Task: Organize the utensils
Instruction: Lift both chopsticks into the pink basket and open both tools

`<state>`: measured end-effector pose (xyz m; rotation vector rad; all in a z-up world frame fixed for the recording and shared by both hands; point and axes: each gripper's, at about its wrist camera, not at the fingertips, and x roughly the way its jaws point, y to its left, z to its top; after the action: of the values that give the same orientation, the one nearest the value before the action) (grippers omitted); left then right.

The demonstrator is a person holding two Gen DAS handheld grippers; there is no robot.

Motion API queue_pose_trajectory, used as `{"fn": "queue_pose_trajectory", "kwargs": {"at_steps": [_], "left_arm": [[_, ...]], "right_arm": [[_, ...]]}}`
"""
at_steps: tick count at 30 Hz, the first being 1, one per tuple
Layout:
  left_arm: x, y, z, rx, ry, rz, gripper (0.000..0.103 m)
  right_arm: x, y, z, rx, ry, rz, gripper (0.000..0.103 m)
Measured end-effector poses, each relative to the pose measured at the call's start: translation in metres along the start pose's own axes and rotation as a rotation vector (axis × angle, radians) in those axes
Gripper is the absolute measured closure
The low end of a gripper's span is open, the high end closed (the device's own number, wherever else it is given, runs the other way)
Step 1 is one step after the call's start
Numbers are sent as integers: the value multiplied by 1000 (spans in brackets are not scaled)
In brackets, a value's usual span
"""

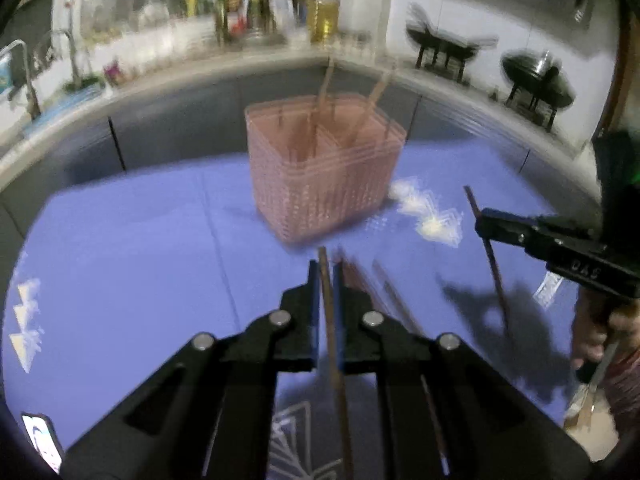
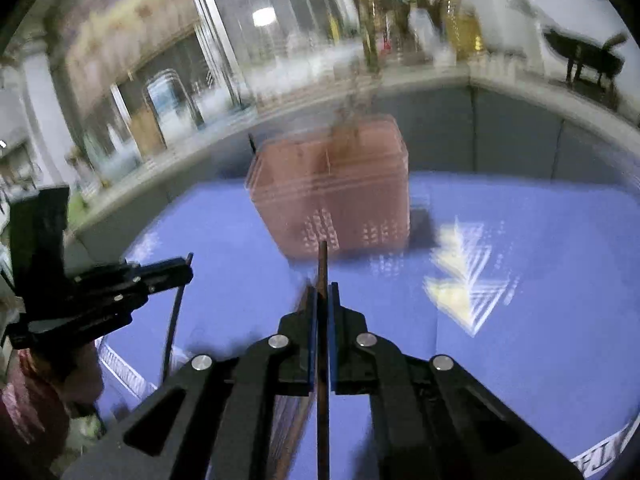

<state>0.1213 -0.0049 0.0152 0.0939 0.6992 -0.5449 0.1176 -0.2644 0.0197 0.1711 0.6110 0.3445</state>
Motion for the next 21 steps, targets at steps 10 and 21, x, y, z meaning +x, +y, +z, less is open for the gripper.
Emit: {"fn": "queue_pose_trajectory", "kwargs": {"at_steps": [10,21], "left_arm": [[-66,-8,13,3,-195,7,98],[-80,-6,68,9,-262,13,98]], "right_arm": [[-50,23,8,-61,-209,-57,98],[-49,36,60,-89,-265,-17,98]]}}
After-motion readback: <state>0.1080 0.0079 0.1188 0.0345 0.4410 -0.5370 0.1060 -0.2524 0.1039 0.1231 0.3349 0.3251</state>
